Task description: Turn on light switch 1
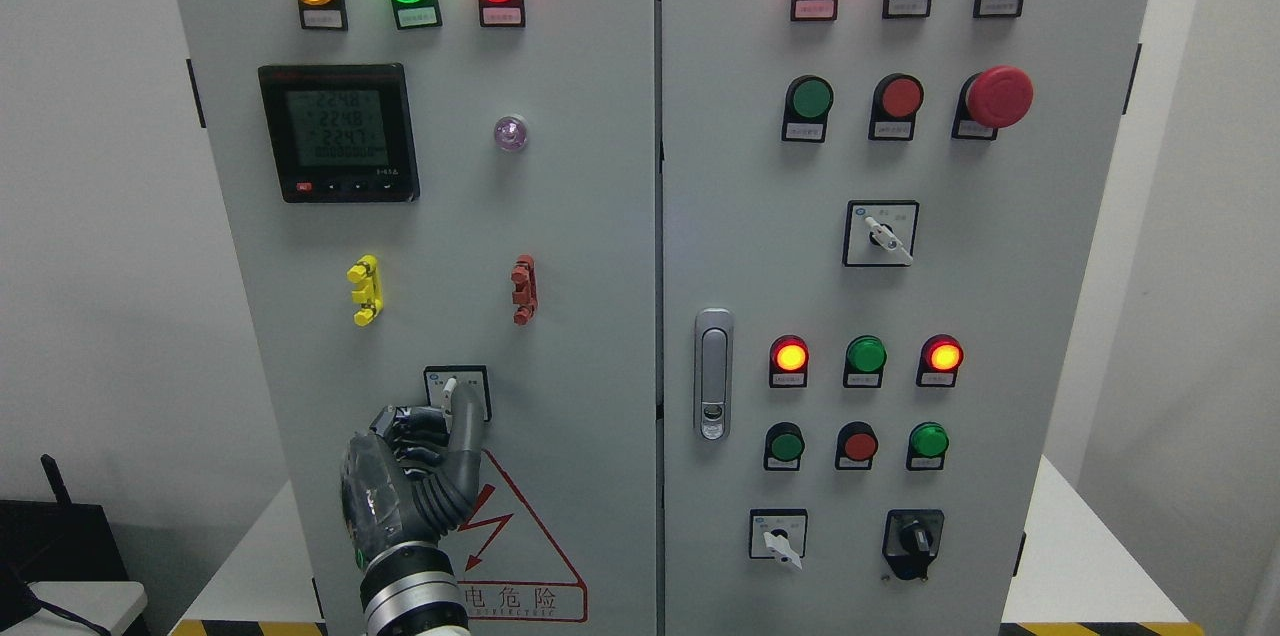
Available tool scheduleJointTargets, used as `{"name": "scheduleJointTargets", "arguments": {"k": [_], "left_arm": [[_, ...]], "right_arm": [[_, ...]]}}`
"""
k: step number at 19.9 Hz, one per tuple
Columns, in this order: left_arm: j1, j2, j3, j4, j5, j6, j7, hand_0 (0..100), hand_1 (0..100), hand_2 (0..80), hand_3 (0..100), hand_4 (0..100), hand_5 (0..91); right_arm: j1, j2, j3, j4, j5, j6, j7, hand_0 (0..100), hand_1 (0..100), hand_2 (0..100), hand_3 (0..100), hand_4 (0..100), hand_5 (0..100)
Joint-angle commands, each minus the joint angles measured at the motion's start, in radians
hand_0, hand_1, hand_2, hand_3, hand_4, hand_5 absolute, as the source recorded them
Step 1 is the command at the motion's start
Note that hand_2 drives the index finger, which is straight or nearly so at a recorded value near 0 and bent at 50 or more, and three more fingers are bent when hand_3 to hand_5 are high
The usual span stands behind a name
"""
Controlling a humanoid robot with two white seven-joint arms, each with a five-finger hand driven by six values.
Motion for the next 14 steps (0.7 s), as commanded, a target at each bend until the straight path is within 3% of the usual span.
{"name": "scheduleJointTargets", "arguments": {"k": [1, 14], "left_arm": [[-0.001, -0.003, -0.007, 0.001, 0.0, -0.001, -0.005, 35, 37, 57.1, 73, 77, 66.2], [-0.001, -0.003, -0.007, 0.001, -0.001, -0.001, -0.005, 45, 33, 57.8, 73, 77, 66.4]], "right_arm": [[0.0, 0.0, 0.0, 0.0, -0.017, 0.001, -0.001, 12, 39, 0, 0, 0, 0], [0.0, 0.0, 0.0, 0.0, -0.017, 0.001, -0.001, 12, 39, 0, 0, 0, 0]]}}
